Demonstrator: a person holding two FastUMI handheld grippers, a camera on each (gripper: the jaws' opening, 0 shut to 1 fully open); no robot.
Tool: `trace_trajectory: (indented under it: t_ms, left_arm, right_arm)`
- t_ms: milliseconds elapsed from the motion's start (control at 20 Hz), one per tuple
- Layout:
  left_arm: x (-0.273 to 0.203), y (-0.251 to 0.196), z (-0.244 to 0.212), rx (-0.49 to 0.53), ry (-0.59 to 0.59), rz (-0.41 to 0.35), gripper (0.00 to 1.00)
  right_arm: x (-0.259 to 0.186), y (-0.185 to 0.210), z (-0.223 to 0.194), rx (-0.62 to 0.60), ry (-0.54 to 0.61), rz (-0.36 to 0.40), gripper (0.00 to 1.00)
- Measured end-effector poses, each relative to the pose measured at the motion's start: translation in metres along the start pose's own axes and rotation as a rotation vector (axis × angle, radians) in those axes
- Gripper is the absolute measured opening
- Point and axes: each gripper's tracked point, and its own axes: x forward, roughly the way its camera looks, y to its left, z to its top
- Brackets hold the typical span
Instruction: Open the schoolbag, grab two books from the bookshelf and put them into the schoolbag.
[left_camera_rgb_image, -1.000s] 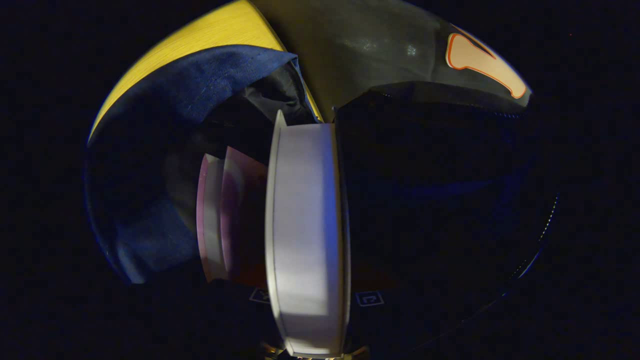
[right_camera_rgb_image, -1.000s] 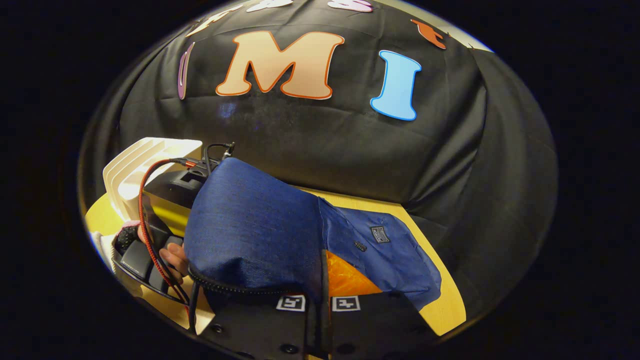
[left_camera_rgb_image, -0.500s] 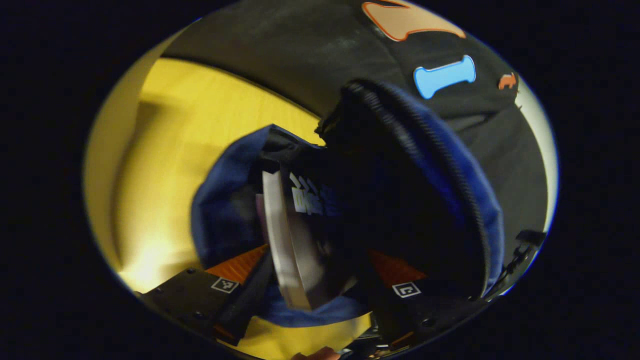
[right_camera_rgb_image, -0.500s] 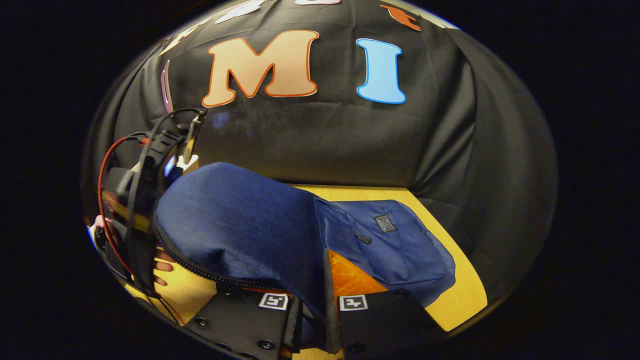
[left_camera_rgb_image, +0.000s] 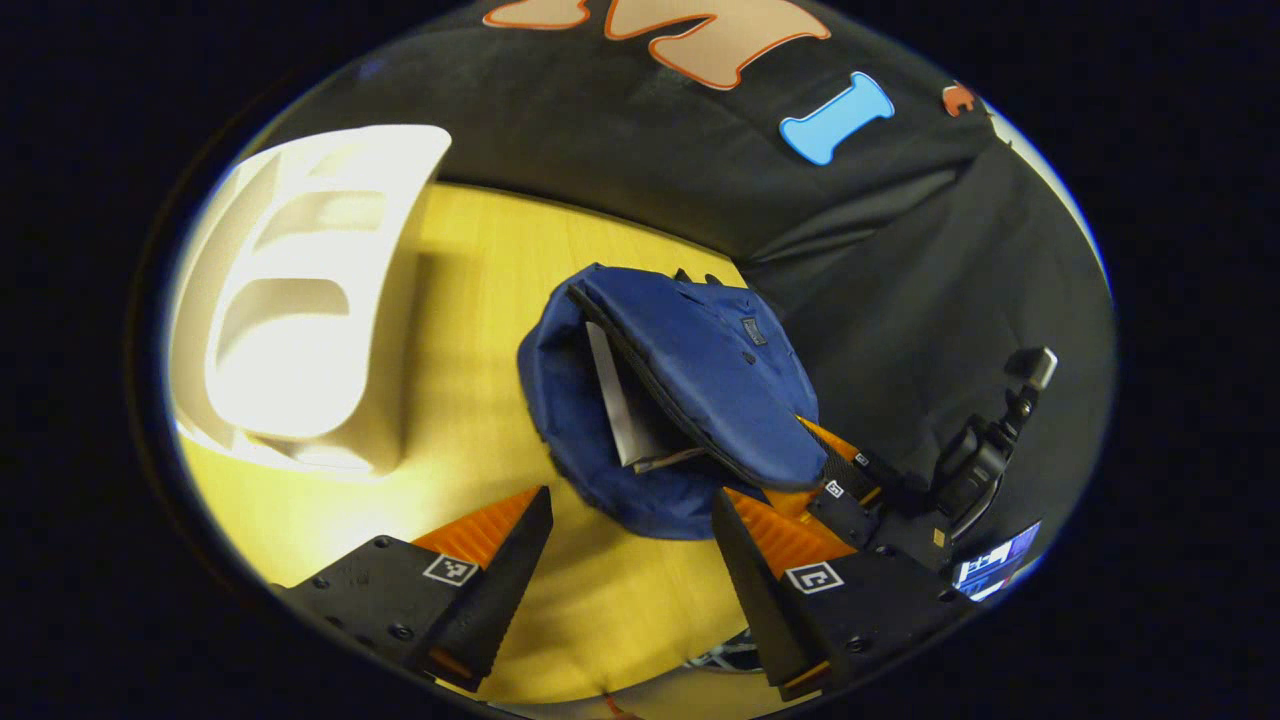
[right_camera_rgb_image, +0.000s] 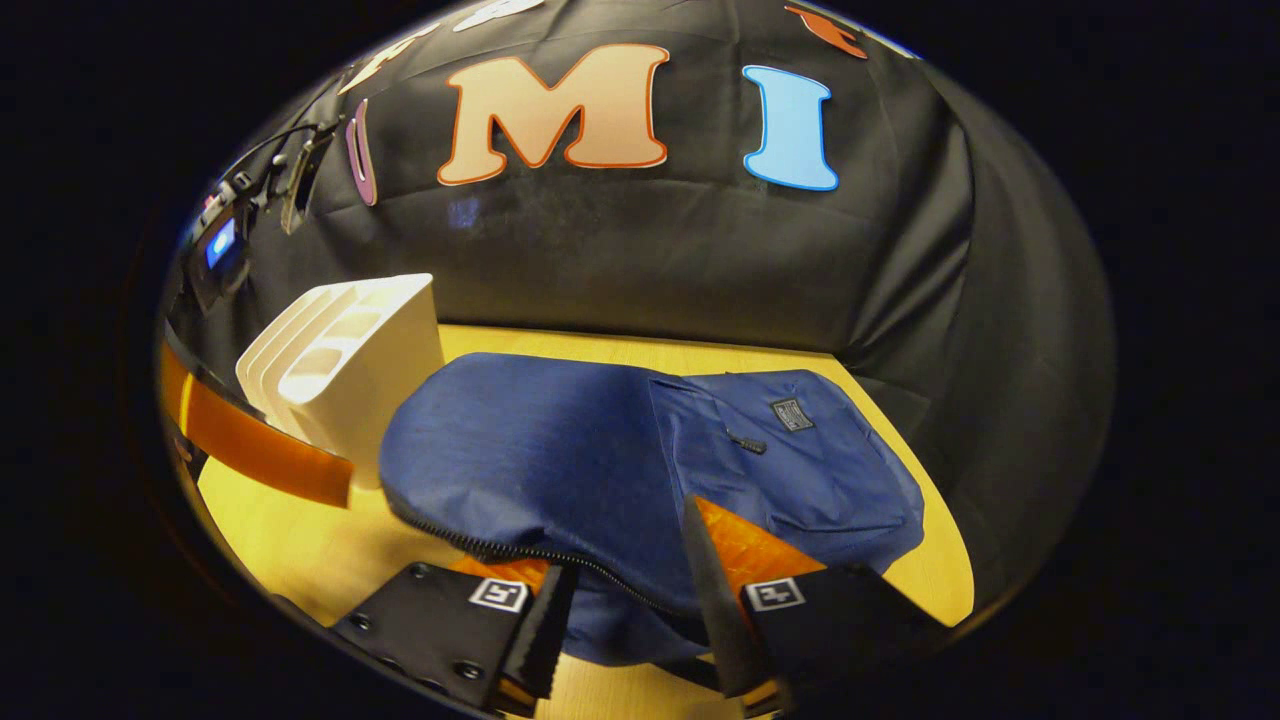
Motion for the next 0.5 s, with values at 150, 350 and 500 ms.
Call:
trace_trajectory:
  t_ms: [150,350,500]
  left_arm:
    - [-0.036,0.019,0.001,0.041,-0.036,0.090,0.95]
    - [-0.077,0.037,0.018,0.045,-0.152,0.188,0.93]
    - [-0.121,0.046,0.041,0.060,-0.286,0.248,0.91]
  right_arm:
    - [-0.022,0.010,-0.006,0.044,0.005,0.023,0.83]
    - [-0.061,0.022,-0.008,0.095,0.007,0.039,0.93]
    - [-0.089,0.039,0.020,0.126,-0.060,0.069,0.92]
